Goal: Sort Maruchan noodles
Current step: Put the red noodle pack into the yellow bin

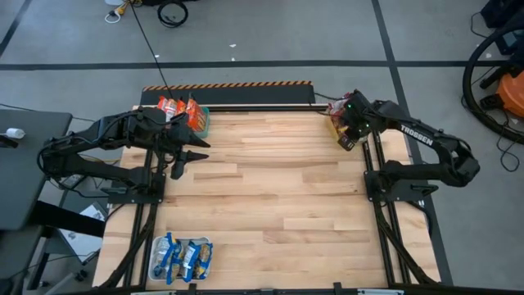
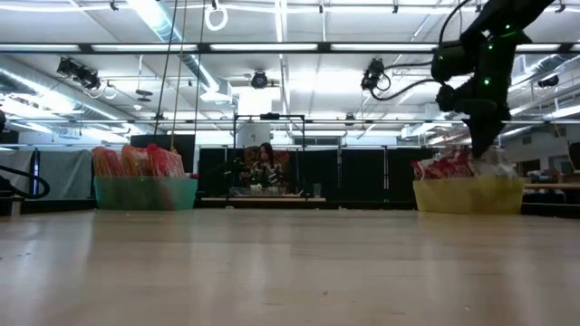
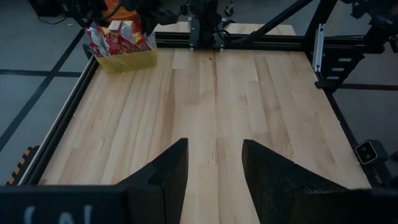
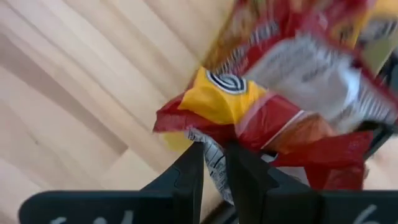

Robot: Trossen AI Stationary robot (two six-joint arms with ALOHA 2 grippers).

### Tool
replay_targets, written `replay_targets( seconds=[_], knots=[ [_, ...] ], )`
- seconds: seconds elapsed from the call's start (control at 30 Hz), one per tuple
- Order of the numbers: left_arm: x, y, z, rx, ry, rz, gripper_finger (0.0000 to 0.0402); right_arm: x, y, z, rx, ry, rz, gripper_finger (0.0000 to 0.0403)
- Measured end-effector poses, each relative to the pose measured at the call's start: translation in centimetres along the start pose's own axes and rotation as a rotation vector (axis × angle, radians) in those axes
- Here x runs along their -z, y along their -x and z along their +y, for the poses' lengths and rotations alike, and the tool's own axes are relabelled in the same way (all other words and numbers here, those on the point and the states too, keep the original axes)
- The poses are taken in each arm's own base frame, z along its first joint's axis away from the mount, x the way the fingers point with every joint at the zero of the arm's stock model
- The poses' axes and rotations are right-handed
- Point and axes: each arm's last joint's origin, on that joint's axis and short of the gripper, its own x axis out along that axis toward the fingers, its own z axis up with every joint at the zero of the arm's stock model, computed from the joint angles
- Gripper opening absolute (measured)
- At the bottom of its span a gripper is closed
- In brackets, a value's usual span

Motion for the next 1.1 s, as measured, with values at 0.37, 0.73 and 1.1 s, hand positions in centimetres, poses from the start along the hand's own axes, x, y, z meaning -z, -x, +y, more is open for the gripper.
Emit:
replay_targets(
  seconds=[0.37,0.73,1.1],
  knots=[
    [0.0,0.0,0.0,0.0,0.0,-0.002,0.0156,0.7,-0.6,-0.9,-0.201,-0.253,0.09,0.0075],
    [0.0,0.0,0.0,0.0,0.0,-0.002,0.0156,-0.4,3.4,-0.9,-0.068,-0.351,-0.091,0.0075],
    [0.0,0.0,0.0,0.0,0.0,-0.002,0.0156,0.7,-1.2,-0.8,0.082,-0.412,0.093,0.0075]
  ],
)
